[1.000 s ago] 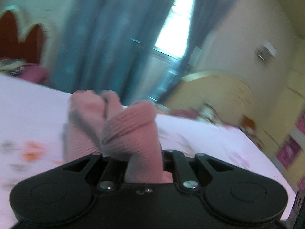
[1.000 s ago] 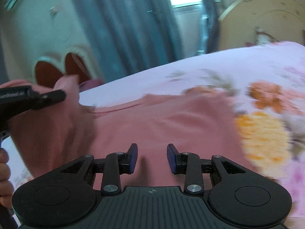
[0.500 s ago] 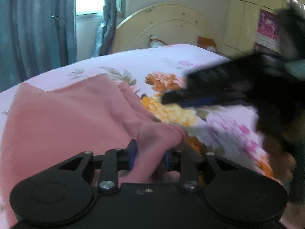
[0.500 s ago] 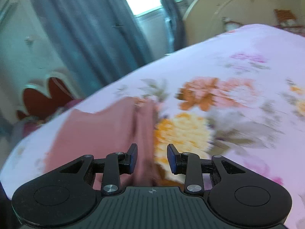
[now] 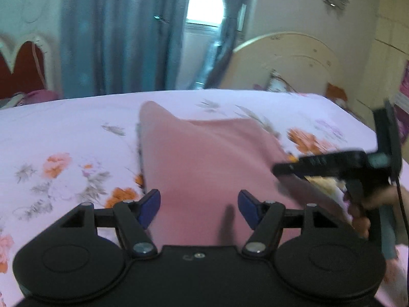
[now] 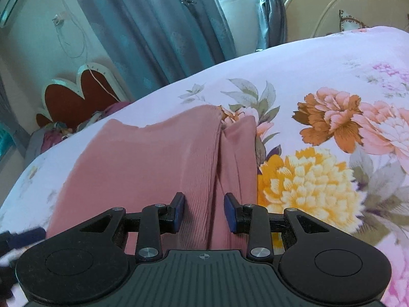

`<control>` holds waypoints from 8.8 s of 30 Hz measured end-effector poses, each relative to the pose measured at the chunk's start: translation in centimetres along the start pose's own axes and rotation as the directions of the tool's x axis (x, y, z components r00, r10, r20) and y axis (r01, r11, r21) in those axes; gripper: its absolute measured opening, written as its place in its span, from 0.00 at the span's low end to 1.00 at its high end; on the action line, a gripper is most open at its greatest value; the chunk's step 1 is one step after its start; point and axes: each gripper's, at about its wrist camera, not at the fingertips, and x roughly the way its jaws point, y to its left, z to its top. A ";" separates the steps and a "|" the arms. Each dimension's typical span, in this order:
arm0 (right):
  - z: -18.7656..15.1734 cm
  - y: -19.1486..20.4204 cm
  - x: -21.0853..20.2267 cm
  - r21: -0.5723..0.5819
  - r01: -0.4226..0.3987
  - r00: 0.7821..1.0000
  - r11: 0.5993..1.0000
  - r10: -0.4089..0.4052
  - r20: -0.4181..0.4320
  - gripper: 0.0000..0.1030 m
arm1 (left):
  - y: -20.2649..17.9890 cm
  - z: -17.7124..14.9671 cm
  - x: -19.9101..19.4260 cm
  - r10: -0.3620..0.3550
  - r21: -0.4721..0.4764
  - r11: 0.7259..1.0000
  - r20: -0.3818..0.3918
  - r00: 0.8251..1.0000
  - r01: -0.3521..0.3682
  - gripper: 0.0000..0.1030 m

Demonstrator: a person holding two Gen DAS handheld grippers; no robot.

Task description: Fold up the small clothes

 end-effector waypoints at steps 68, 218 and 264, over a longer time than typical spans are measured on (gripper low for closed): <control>3.1 -1.1 -4.9 0.071 0.109 0.993 0.991 -0.112 0.033 0.54 | 1.5 6.1 6.0 0.041 -0.148 0.988 -0.020 0.999 -0.044 0.68; -7.0 43.0 18.9 0.012 -0.220 0.969 0.975 0.220 -0.112 0.19 | 42.0 -2.7 -11.7 0.131 -0.180 0.974 -0.047 0.990 -0.138 0.37; -12.1 44.2 18.2 -0.226 0.064 0.994 0.972 -0.083 -0.077 0.21 | 40.6 -4.0 -13.4 0.255 -0.068 0.963 -0.071 0.964 -0.260 0.52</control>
